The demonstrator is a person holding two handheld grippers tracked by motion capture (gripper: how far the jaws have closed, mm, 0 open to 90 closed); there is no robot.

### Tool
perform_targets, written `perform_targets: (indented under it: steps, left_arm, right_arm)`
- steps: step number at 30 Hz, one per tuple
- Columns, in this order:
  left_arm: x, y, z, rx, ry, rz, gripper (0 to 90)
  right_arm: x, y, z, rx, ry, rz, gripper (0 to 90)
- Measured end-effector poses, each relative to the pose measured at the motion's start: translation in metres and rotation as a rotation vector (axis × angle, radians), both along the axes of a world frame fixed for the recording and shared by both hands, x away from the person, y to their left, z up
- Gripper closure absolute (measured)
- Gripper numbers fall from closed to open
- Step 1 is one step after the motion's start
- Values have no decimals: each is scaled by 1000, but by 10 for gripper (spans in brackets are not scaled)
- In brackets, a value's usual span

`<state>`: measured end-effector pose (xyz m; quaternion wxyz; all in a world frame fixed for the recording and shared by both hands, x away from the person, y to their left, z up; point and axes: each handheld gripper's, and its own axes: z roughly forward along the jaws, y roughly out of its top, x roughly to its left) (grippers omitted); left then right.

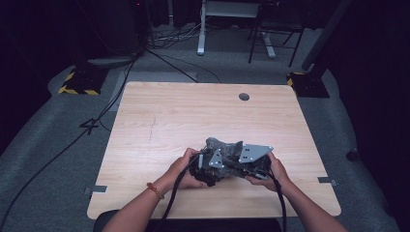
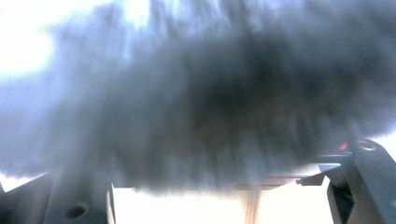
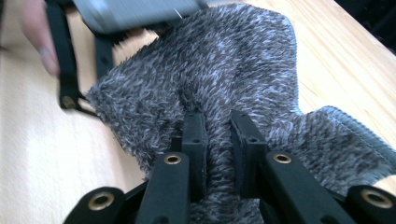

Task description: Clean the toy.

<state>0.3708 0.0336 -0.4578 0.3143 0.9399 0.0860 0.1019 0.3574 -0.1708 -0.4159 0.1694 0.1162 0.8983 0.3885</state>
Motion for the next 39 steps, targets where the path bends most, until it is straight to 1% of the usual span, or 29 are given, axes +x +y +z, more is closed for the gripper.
perform_targets:
  steps: [2, 4, 5, 6, 8, 10, 11, 12, 13, 15, 17, 20, 21, 22, 24, 25, 26, 27, 28, 29, 31, 32, 33, 34, 35, 36, 37, 38, 39]
  left_arm:
    - [0, 3, 1, -14, 8, 2, 339]
    - [-1, 4, 2, -15, 5, 3, 339]
    - [-1, 4, 2, -19, 2, 0, 339]
    - [-1, 3, 3, -14, 1, 0, 339]
    - [-2, 1, 3, -12, -4, -3, 339]
    - [-3, -1, 3, -6, -9, -6, 339]
    - [-4, -3, 4, -8, -15, -13, 339]
    - [-4, -5, 5, -7, -17, -19, 339]
    - [-5, -6, 5, 2, -25, -16, 339]
    - [-4, -5, 4, 6, -22, -17, 339]
    - [-4, -3, 5, 12, -19, -18, 339]
    - [-3, -2, 6, 7, -21, -15, 339]
    - [-4, -1, 7, 8, -16, -11, 339]
    - [-4, -1, 7, 7, -22, -13, 339]
    - [-5, 0, 7, 5, -22, -12, 339]
    - [-5, 2, 8, -4, -18, -17, 340]
    - [-5, 3, 8, -11, -19, -14, 340]
    - [-5, 3, 8, -11, -19, -14, 339]
    - [-5, 4, 9, -17, -17, -9, 339]
    - [-5, 4, 9, -17, -17, -9, 339]
    - [-5, 3, 10, -18, -22, -13, 339]
    - [-5, 1, 9, -21, -24, -11, 339]
    - [-5, -1, 8, -7, -26, -11, 339]
    - [-5, -2, 8, -8, -25, -18, 339]
    - [-5, -3, 8, -10, -22, -21, 339]
    - [-6, -4, 8, -2, -32, -22, 339]
    - [-6, -4, 8, 7, -43, -18, 339]
    - [-6, -4, 8, 3, -41, -19, 339]
    - [-5, -2, 9, -4, -36, -13, 340]
  right_arm:
    - [2, -7, -1, -3, 0, -12, 778]
    - [3, -11, -2, 2, 10, -22, 778]
    - [3, -11, -2, 7, 10, -21, 778]
    - [2, -11, -1, 11, 8, -17, 778]
    - [-1, -6, 2, 10, -5, -4, 778]
    - [-2, -3, 4, 14, -5, 7, 778]
    - [-6, 3, 8, 10, -7, 31, 778]
    - [-7, 7, 9, 17, -2, 44, 778]
    - [-9, 11, 9, 15, -4, 53, 778]
    - [-11, 17, 9, -9, -24, 57, 778]
    - [-11, 18, 8, -6, -23, 54, 778]
    - [-9, 14, 8, -2, -20, 51, 778]
    - [-8, 10, 8, 1, -21, 43, 778]
    - [-8, 7, 8, -1, -21, 40, 778]
    - [-6, -3, 6, 1, -13, 17, 777]
    - [-4, -7, 4, -3, -11, 1, 778]
    - [-3, -10, 2, -12, -14, -13, 778]
    - [-3, -10, 2, -12, -14, -13, 778]
    - [-2, -15, 0, 6, 0, -19, 778]
    - [-2, -15, 0, 6, 0, -19, 778]
    - [-3, -12, 3, 30, -5, -4, 777]
    - [-3, -12, 3, 30, -5, -4, 777]
    - [-7, -5, 6, 33, -26, 3, 777]
    - [-8, -2, 7, 38, -32, 14, 776]
    - [-9, 1, 8, 57, -22, 31, 775]
    - [-10, 3, 8, 62, -20, 35, 775]
    - [-11, 5, 8, 49, -32, 33, 775]
    - [-11, 5, 8, 33, -47, 27, 774]
    - [-10, 4, 7, 34, -48, 22, 774]
